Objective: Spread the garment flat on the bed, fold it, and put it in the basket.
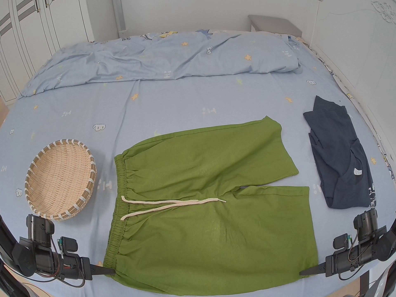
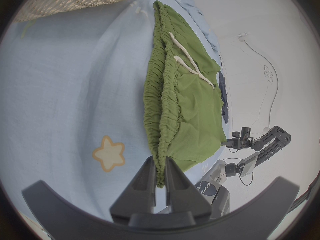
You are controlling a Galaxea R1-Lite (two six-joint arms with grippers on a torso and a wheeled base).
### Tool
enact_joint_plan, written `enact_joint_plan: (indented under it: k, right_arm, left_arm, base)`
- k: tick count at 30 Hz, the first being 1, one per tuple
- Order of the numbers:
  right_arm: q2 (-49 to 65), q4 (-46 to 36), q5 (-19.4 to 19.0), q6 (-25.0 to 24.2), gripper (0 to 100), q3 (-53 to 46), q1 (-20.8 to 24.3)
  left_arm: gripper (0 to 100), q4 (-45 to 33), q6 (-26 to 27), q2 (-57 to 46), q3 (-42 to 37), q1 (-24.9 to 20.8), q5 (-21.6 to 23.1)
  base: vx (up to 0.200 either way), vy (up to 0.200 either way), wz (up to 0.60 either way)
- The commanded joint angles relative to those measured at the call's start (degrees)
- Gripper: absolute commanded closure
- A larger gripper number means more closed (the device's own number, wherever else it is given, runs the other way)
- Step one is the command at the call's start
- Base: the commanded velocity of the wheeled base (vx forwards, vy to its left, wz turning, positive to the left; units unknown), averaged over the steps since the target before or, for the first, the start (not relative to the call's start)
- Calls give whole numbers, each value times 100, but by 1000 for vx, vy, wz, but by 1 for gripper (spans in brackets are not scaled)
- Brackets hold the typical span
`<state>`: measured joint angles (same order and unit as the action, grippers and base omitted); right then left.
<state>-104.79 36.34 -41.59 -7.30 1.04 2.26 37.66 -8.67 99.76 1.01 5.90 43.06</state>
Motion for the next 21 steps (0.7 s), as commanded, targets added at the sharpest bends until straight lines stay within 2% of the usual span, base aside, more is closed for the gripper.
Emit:
enact_joint_plan:
  k: [1,8,11,14,15,17,18,19,21]
  right_arm:
    - [55,-171,20,80,100,-104,-146]
    - [407,-883,81,537,100,-104,-410]
    - [1004,-1542,292,598,100,-104,-436]
    - [1171,-1736,327,625,100,-104,-393]
    - [1567,-2175,336,669,100,-104,-366]
    - [1822,-2412,327,677,100,-104,-313]
    - [1822,-2412,327,677,100,-104,-313]
    - [1971,-2553,336,669,100,-104,-217]
    - [1998,-2588,336,669,100,-104,-138]
  left_arm:
    - [100,5,-3,18,-92,87,1]
    - [100,-48,14,18,-84,175,-8]
    - [100,-232,32,-44,-84,386,-17]
    - [100,-303,102,-53,-84,421,-17]
    - [100,-681,419,-114,-75,465,-25]
    - [100,-1138,884,-158,-75,535,-34]
    - [100,-1138,884,-158,-75,535,-34]
    - [100,-1481,1368,-167,-40,649,-78]
    - [100,-1735,1684,-158,39,807,-78]
  base:
    - [0,0,0]
    - [0,0,0]
    - [0,0,0]
    - [0,0,0]
    - [0,0,0]
    - [0,0,0]
    - [0,0,0]
    - [0,0,0]
    - [0,0,0]
